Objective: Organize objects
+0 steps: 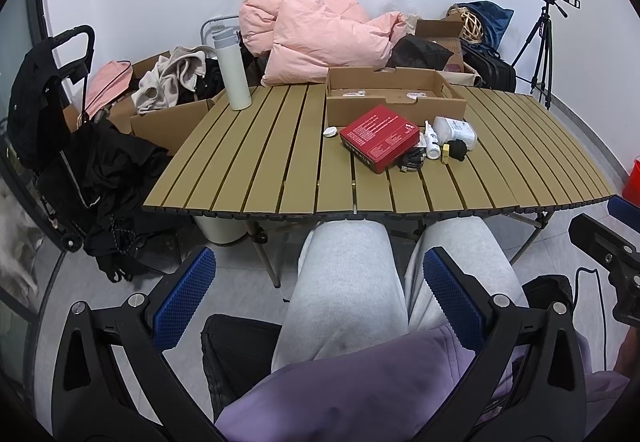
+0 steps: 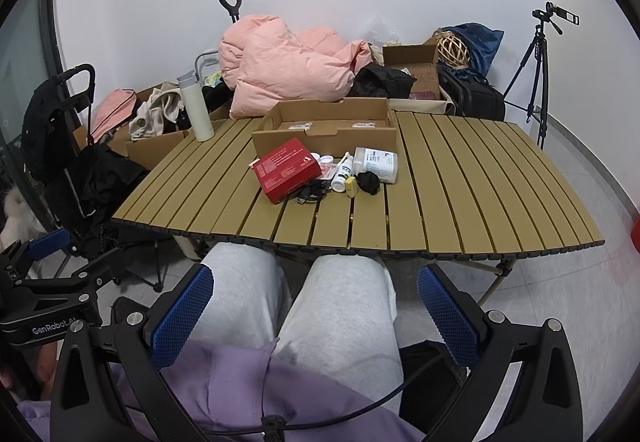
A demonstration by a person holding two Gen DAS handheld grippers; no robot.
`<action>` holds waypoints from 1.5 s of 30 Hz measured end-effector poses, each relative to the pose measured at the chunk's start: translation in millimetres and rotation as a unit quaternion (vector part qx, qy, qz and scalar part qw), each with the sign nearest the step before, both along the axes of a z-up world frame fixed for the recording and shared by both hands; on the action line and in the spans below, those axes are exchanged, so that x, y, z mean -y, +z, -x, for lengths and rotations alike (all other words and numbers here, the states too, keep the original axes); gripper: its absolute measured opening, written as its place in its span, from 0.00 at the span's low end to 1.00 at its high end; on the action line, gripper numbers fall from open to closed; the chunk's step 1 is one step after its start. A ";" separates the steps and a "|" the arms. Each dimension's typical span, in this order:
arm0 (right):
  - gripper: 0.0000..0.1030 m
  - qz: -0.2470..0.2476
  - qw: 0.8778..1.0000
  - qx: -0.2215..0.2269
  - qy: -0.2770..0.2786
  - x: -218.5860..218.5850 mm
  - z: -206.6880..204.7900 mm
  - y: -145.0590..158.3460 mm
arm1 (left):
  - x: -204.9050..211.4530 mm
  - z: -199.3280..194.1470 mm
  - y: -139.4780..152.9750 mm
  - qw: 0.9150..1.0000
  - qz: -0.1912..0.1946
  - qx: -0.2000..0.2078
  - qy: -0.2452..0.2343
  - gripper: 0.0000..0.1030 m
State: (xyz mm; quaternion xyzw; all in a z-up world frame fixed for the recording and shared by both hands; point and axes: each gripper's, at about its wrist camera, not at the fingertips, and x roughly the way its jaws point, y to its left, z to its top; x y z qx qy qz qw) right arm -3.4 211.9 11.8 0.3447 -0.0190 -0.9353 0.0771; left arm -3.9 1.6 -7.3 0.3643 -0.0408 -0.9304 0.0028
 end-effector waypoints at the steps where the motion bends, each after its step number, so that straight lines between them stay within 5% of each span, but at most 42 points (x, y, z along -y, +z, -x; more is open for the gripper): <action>1: 1.00 0.000 1.000 0.000 0.000 -0.1 0.0 0.5 | 0.0 0.0 0.1 1.000 0.000 -0.001 0.000 1.00; 24: 1.00 0.006 1.000 0.011 -0.006 -6.0 4.0 -1.4 | -1.7 -0.4 0.8 1.000 0.001 0.005 -0.002 1.00; 30: 1.00 0.010 1.000 0.019 0.006 -4.2 6.5 -7.2 | -4.3 5.2 -1.7 0.998 -0.042 0.030 -0.044 1.00; 35: 1.00 0.008 0.997 -0.071 0.012 -15.4 8.2 19.0 | -1.2 29.4 13.2 0.995 -0.072 -0.002 -0.071 1.00; 37: 1.00 -0.043 0.996 -0.074 0.029 -12.8 28.1 22.2 | 1.4 49.2 15.0 0.991 -0.095 -0.021 -0.088 1.00; 38: 1.00 -0.067 0.996 -0.042 0.044 -11.3 46.9 17.0 | 0.1 61.4 13.6 0.992 -0.091 -0.015 -0.088 1.00; 40: 1.00 -0.060 0.996 0.009 0.057 -15.8 84.1 4.5 | -7.4 94.9 1.0 0.992 -0.076 0.015 -0.097 1.00; 43: 1.00 -0.033 0.998 0.027 0.054 -22.7 136.0 -10.6 | -16.0 149.3 -31.7 0.992 -0.065 0.066 -0.081 1.00; 45: 1.00 -0.037 0.997 0.037 0.059 -17.6 175.4 -22.6 | -18.4 181.5 -54.0 0.990 -0.094 0.079 -0.077 0.98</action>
